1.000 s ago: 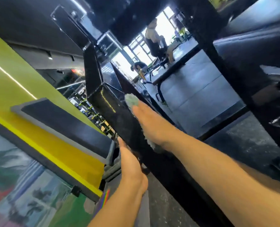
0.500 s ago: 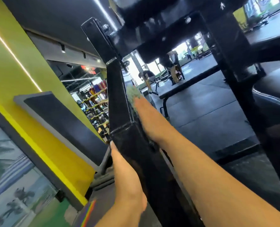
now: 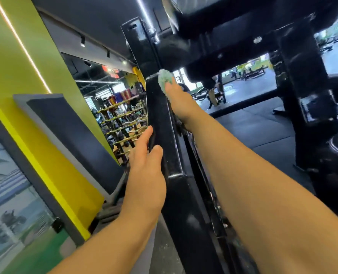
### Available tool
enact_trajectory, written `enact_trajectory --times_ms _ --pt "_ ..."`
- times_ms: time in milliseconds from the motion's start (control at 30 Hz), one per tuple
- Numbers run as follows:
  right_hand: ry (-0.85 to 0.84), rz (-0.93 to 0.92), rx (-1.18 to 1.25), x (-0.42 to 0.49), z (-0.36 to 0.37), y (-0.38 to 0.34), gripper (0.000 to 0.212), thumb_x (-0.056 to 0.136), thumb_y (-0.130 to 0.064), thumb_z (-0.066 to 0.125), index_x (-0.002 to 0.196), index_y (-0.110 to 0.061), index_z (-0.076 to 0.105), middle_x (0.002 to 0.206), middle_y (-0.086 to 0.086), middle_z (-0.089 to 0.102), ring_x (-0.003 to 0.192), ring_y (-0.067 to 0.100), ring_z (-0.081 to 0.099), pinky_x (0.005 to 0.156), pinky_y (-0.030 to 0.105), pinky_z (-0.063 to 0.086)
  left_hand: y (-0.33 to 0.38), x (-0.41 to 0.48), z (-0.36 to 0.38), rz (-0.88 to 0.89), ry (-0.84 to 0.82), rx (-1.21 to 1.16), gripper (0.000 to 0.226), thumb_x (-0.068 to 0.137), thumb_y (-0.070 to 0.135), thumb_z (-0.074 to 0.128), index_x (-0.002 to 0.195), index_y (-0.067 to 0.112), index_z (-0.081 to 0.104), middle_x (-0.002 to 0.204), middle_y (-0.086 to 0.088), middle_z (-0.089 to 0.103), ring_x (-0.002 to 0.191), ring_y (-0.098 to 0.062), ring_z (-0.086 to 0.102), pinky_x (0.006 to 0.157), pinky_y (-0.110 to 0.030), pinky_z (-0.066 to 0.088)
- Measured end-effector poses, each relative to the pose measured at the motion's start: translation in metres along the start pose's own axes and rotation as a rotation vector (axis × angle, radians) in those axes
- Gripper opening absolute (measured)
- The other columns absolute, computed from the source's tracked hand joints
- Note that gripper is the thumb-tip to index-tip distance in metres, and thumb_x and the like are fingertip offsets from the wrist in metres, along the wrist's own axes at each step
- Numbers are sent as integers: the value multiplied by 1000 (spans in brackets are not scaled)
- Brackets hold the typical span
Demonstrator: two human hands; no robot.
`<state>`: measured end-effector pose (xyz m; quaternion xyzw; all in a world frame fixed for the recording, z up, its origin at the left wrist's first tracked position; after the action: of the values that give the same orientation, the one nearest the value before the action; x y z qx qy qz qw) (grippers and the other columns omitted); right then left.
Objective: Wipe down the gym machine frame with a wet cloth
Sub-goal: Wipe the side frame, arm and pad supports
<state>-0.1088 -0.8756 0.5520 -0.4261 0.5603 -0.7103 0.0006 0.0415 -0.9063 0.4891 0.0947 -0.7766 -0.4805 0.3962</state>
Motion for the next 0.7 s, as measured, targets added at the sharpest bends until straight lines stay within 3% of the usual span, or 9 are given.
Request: enact_trajectory --times_ms 67,167,233,333,467,533,600,700 --pt "10 79 86 4 1 0 37 105 -33 25 140 -25 31 137 2 40 125 15 38 105 19 27 0 3 -1 -13 -8 62 37 99 32 38 129 53 36 146 22 31 134 -2 32 114 -39 27" --pt "-72 211 202 -11 3 10 34 102 -40 31 125 -24 51 111 -1 60 99 15 57 85 29 46 2 1 0 -13 -24 109 37 100 28 34 129 52 33 146 21 30 133 1 31 115 -34 26" --pt "-102 206 218 -18 5 17 36 101 -40 34 127 -25 52 117 1 63 106 18 60 91 35 48 5 -2 2 -13 -21 121 35 100 29 33 124 54 31 144 22 30 133 2 30 114 -34 26" --pt "14 201 79 5 2 9 47 102 -39 29 144 -20 38 143 5 45 128 22 44 104 34 36 8 -1 2 -25 -11 126 35 100 30 32 125 56 30 145 21 28 135 0 27 115 -38 25" --pt "93 335 60 33 2 3 67 99 -57 24 148 -11 28 153 10 30 137 28 32 110 38 27 10 -1 0 -56 -38 138 42 100 30 32 138 49 30 147 17 27 136 -2 27 115 -37 25" --pt "79 350 56 36 4 4 63 99 -57 24 143 -13 38 147 10 39 134 29 38 111 39 31 11 -2 0 -52 -43 136 43 101 29 32 140 45 29 147 16 27 136 -3 27 115 -34 25" --pt "42 360 63 26 7 12 53 100 -51 27 125 -13 55 130 11 55 121 31 51 106 45 39 12 -2 -1 -45 -46 119 43 101 28 32 142 43 28 142 16 28 135 -5 28 114 -31 24" --pt "-9 354 93 -13 8 30 49 97 -52 32 115 -15 60 117 6 61 108 26 57 98 43 45 12 -2 0 -62 -48 92 44 102 27 30 143 43 26 137 17 27 134 -5 27 106 -23 24"
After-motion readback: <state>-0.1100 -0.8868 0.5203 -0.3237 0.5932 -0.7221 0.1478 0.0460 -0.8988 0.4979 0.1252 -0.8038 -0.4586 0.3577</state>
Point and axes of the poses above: each hand's wrist, its own x-axis towards the middle knuckle, its own z-axis out of the palm, y = z × x, the point moved 2 cm from there along x, towards the middle knuckle
